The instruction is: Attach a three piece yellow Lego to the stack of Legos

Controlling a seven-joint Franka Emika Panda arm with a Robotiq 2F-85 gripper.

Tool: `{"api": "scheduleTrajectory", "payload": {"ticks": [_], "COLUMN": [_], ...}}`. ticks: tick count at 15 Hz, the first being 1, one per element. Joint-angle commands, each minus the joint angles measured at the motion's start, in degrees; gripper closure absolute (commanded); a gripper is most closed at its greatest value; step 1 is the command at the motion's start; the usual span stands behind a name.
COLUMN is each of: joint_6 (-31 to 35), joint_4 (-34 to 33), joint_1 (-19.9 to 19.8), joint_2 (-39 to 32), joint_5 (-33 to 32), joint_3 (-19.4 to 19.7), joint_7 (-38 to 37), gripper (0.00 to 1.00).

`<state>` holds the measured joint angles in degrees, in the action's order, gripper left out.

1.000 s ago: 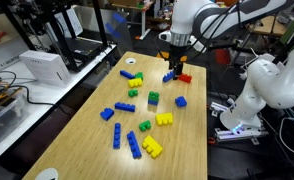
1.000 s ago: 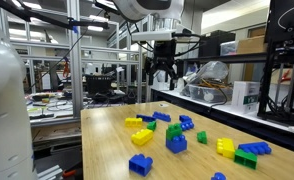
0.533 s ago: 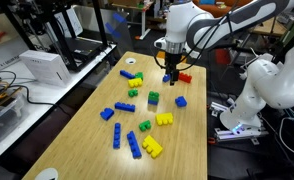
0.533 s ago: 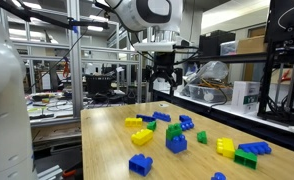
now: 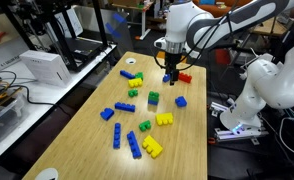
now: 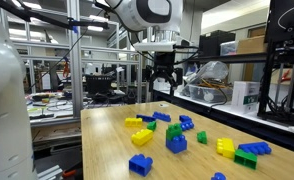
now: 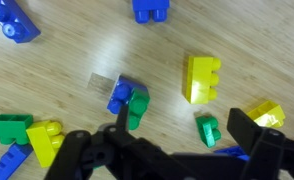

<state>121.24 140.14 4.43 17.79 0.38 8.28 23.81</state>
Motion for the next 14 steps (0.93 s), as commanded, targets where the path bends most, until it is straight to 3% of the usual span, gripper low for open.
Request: {"api": "scheduleTrajectory", "payload": {"ticks": [1, 6, 14], "joint_6": [-0.1, 0.68, 5.78], "joint_4": [-0.07, 0.09, 3.2], "joint_1": [-1.16, -1.12, 0.63], "joint_2": [-0.06, -0.18, -0.23], "joint_5": [0.39, -0.08, 0.82], "joint_3": [-1.12, -1.69, -6.47], "joint_7": [0.3, -0.28, -5.49], "gripper": [0.0, 0.0, 0.0]}}
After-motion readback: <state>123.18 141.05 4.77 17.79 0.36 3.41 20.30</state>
